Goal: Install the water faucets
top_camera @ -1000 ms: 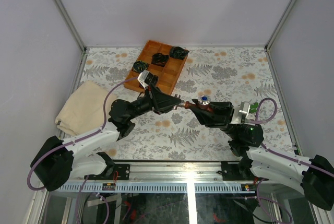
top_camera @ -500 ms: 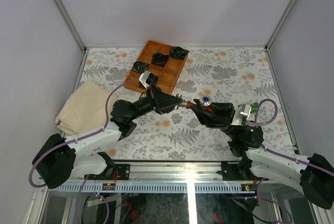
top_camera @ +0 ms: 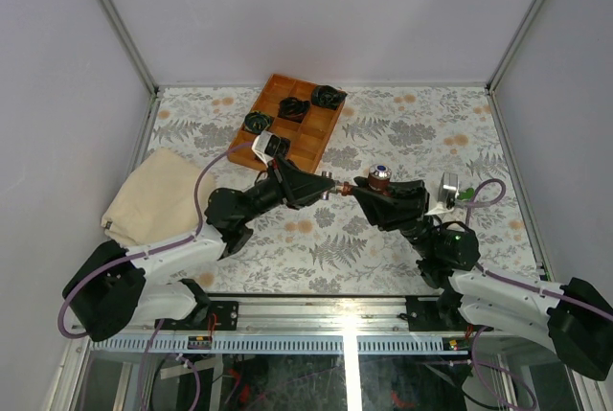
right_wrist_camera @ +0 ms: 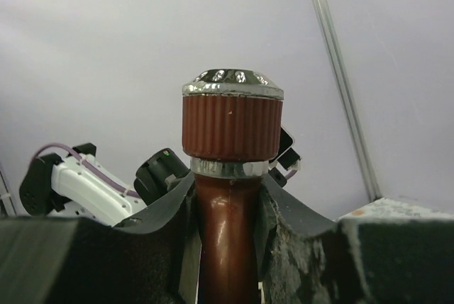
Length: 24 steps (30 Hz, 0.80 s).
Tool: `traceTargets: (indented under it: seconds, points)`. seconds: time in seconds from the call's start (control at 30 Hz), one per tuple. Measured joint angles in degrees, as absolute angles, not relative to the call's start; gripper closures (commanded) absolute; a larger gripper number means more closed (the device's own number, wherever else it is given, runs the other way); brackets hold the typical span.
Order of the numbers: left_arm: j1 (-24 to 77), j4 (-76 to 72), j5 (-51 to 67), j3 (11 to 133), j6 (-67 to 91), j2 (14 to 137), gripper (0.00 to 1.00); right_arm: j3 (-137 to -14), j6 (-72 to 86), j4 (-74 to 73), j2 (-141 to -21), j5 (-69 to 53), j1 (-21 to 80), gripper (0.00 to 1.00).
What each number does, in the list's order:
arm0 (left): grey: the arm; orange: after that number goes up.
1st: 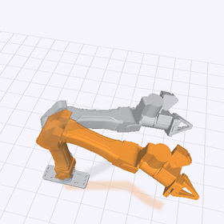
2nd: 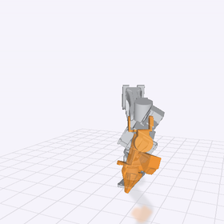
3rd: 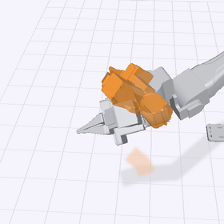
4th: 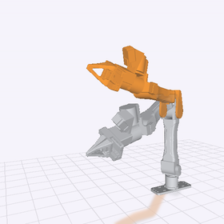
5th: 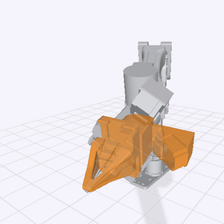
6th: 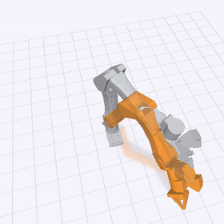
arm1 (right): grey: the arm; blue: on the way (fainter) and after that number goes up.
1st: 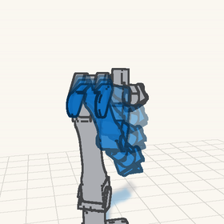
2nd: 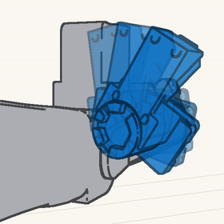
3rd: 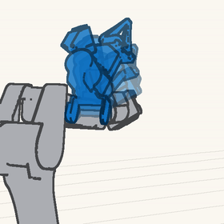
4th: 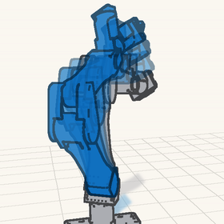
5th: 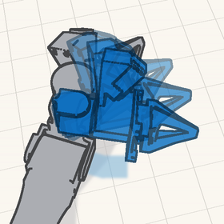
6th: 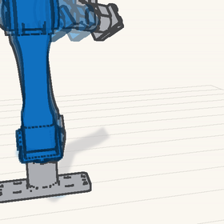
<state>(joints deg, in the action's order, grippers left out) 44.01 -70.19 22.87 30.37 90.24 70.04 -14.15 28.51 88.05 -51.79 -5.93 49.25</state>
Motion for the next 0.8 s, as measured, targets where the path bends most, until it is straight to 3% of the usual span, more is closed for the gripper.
traceTargets:
  seconds: [0.57,0.8]
  points:
    - [43.6,-69.2,24.6,32.2,70.7,68.2,1.00,-18.3,47.7,69.6,-46.5,0.1,49.2,1.00]
    - [43.1,-56.6,28.0,39.9,61.4,65.9,1.00,-22.3,50.7,61.2,-43.4,2.5,48.7,1.00]
